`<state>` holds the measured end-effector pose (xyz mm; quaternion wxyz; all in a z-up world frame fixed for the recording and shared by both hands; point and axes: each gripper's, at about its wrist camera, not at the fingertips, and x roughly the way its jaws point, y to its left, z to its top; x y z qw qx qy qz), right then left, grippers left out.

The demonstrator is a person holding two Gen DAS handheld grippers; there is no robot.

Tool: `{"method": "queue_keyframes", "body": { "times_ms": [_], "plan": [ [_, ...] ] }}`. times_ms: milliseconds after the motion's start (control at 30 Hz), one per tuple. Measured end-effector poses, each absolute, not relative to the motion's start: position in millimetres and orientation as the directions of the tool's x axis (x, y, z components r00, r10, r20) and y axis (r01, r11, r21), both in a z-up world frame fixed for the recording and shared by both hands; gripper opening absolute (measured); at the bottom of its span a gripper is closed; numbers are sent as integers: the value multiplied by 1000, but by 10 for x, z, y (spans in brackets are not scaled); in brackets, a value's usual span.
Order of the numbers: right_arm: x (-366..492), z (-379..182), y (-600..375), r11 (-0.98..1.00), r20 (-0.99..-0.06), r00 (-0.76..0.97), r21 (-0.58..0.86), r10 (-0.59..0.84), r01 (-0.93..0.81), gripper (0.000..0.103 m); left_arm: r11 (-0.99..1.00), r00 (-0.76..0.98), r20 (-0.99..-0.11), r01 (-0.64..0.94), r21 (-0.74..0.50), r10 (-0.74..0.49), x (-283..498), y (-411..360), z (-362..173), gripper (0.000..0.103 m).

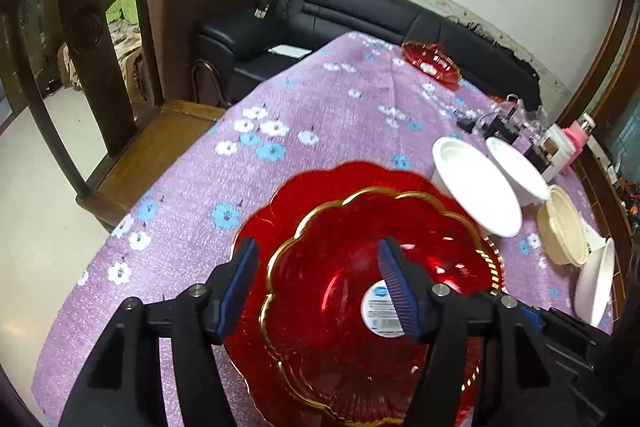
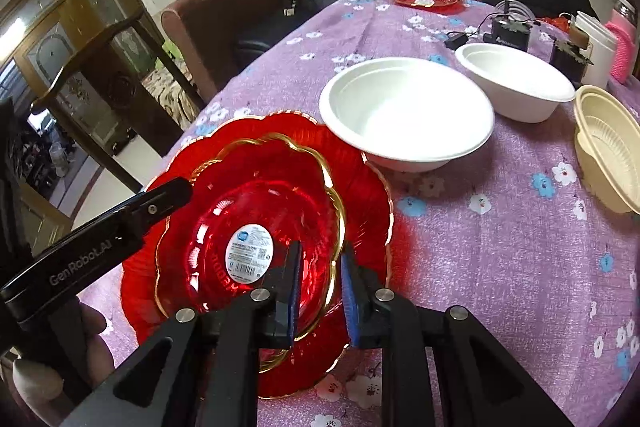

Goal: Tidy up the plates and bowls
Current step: 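Carry the red plate onto the large red plate and release, then grasp the rim of the white paper bowl with the right tool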

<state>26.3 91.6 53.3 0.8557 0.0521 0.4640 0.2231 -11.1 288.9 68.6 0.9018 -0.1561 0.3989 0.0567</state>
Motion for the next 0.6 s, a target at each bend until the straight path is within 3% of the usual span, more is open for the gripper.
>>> {"method": "queue_keyframes", "body": {
  "times_ms": [233, 367, 600],
  "plan": [
    [324, 781, 566, 891, -708, 542, 363, 453, -272, 22, 935, 722, -690, -211, -283, -46, -343, 2918, 897, 66],
    [563, 730, 350, 914, -731, 557, 376, 394, -154, 22, 924, 748, -661, -205, -322, -64, -535, 2954, 972, 72],
    [1092, 430, 142, 870, -763, 491, 493, 421, 20, 22, 910, 746, -661, -215, -354, -81, -672, 3046, 940, 73]
  ]
}}
